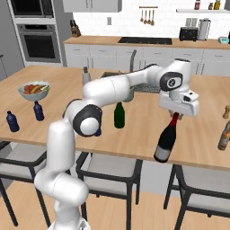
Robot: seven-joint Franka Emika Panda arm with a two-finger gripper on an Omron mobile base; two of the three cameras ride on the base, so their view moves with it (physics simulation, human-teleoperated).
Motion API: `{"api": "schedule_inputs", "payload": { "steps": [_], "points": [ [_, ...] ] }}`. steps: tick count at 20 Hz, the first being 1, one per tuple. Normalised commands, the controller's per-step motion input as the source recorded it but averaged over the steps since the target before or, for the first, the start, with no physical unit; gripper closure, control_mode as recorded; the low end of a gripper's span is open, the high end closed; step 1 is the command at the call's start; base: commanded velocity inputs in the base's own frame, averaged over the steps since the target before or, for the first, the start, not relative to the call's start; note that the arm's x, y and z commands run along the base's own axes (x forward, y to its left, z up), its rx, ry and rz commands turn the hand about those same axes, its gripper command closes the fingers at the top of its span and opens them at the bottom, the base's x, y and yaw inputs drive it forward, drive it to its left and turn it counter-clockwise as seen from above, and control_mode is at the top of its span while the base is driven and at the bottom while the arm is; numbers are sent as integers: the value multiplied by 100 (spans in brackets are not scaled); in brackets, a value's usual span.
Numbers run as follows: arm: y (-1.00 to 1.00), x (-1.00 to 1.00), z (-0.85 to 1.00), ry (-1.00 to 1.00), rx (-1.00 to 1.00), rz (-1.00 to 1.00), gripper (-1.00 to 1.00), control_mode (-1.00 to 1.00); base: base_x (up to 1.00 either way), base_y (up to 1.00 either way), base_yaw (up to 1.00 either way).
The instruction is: Move the plastic bottles in the middle to the plastics group, and the glass bottles in the middle to the glass group.
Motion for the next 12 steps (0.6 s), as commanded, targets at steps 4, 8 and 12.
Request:
{"api": "schedule_inputs", "payload": {
  "steps": [4, 8, 12],
  "points": [
    [-73, 0, -6, 0, -8, -10, 100, -100, 0, 0, 0],
    [-69, 2, -5, 0, -9, -8, 100, -100, 0, 0, 0],
    [-51, 8, -1, 0, -8, -7, 100, -100, 0, 0, 0]
  ]
}}
